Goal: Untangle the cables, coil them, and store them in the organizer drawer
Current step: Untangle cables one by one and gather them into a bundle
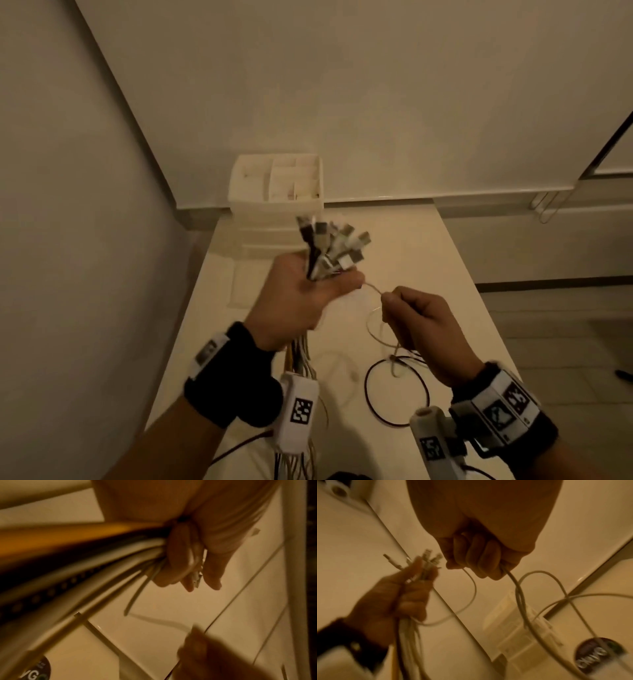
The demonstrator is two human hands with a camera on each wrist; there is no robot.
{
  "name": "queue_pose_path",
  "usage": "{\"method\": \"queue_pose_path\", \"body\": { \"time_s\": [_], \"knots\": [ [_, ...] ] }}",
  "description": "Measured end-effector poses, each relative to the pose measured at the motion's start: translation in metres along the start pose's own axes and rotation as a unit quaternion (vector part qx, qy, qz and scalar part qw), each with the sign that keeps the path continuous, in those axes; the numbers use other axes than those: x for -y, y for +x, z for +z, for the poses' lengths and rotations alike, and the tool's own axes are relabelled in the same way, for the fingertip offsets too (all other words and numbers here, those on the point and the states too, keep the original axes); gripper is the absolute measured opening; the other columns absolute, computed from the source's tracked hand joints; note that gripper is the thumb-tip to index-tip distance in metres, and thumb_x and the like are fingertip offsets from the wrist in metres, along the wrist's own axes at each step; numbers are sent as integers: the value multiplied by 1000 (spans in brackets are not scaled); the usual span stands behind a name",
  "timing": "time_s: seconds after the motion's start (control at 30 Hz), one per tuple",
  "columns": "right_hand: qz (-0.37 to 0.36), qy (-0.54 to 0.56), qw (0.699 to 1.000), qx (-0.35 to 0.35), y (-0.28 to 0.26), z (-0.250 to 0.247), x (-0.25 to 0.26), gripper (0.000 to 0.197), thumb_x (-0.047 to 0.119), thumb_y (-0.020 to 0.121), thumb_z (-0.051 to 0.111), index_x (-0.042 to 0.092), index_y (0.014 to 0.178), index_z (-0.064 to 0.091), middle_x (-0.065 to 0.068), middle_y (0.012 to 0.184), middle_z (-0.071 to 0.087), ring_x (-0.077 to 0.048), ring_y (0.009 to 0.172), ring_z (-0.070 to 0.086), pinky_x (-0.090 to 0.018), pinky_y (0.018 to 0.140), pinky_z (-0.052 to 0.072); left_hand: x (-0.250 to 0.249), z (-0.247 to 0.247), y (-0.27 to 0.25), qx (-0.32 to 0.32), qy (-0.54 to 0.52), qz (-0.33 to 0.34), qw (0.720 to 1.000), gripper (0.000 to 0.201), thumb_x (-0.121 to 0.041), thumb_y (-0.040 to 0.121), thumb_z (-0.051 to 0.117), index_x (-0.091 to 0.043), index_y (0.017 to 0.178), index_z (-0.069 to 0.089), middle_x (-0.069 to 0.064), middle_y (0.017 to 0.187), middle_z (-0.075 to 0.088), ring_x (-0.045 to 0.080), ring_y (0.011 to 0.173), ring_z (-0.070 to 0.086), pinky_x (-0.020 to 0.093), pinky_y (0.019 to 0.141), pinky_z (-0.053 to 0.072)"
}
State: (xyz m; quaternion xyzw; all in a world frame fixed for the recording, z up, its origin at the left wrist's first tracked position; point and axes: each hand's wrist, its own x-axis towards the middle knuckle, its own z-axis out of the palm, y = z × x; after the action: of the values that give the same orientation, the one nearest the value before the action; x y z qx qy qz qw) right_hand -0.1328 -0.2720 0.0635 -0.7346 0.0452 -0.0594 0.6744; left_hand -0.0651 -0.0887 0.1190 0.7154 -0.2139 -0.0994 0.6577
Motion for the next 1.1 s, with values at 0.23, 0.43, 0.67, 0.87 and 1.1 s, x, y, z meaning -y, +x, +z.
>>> {"method": "queue_pose_path", "body": {
  "time_s": [0.23, 0.43, 0.67, 0.87, 1.1],
  "knots": [
    [44, 175, 979, 92, 10, 5, 28, 30, 26, 89, 49, 5, 68, 58, -4, 53, 22, -17, 49, 10, -30, 47, 10, 16, 23, 6, 25, 55, 2, 998, 6, -18, 88, 68, -12, 90, 69, -15, 54, 61, 0, 46, 54, 12, 46, 40],
    [27, 162, 980, 112, 4, 11, 15, 32, 27, 92, 45, 6, 74, 61, -1, 49, 31, -14, 44, 20, -24, 44, 18, 17, 6, 11, -54, 101, 36, 993, 16, -13, 89, 68, -24, 77, 67, -16, 53, 61, -2, 51, 60, 18, 51, 44],
    [-6, -40, 992, 122, -14, 5, -18, 25, 27, 95, 45, 12, 85, 63, -4, 58, 44, -16, 52, 37, -34, 52, 33, 14, -40, 20, -198, 4, 39, 979, 41, -40, 83, 67, -24, 50, 49, -5, 43, 27, 17, 42, 19, 34, 47, 25],
    [-44, -198, 971, 130, -8, 6, -28, 18, 18, 99, 47, 28, 92, 60, 5, 66, 54, -5, 62, 49, -24, 65, 46, 12, -48, 18, -286, -104, 42, 952, 41, -19, 93, 61, -26, 54, 49, -10, 41, 29, 10, 32, 22, 19, 39, 26],
    [61, -230, 956, 172, -28, 3, -58, 21, 17, 101, 44, 25, 89, 59, 3, 67, 58, -5, 62, 53, -22, 66, 46, 10, -83, 24, -371, -110, 63, 920, 26, -25, 91, 66, -17, 71, 51, -6, 42, 34, 11, 32, 24, 17, 39, 27]
  ]
}}
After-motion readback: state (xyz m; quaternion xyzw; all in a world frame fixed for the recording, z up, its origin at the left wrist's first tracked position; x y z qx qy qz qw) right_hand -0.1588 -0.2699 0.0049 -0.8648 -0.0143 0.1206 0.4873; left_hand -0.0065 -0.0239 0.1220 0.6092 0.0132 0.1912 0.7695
